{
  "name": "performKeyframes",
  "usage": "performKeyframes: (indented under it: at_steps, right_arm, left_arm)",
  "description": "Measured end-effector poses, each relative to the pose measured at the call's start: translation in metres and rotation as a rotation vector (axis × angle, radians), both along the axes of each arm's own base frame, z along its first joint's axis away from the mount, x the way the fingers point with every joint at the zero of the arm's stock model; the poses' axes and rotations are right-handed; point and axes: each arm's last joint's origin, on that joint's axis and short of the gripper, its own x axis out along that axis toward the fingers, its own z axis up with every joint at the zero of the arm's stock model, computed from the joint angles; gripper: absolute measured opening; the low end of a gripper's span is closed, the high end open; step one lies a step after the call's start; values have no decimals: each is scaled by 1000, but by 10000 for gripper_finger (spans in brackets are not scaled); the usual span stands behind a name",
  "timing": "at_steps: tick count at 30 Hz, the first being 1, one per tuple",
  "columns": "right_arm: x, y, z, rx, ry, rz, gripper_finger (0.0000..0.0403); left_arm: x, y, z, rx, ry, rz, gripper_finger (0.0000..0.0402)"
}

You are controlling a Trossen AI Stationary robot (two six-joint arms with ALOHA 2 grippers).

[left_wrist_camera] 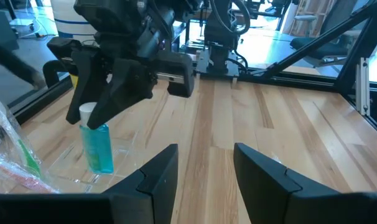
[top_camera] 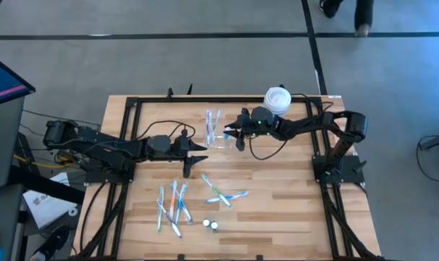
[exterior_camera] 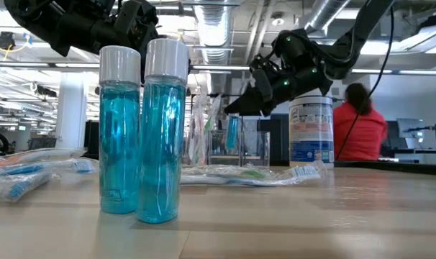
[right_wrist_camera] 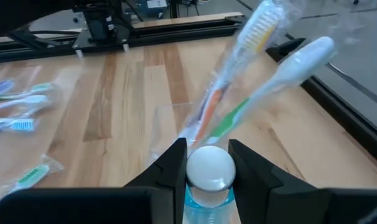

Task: Pick & Place toothbrushing station
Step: Put the bottom mouthwash into the transparent organizer

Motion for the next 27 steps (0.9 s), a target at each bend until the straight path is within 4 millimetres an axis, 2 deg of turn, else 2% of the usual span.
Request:
performKeyframes:
  at_steps: [9, 16, 27]
  right_arm:
    - [-1, -4, -4, 16, 13, -14, 104]
    - [-1, -3, -7, 24, 33, -12, 98]
    - [-1, -3, -8, 28, 45, -12, 130]
  left_arm:
    - [0, 0, 0, 0, 0, 0, 149]
    - [0, 0, 0, 0, 0, 0, 149]
    - [0, 0, 0, 0, 0, 0, 149]
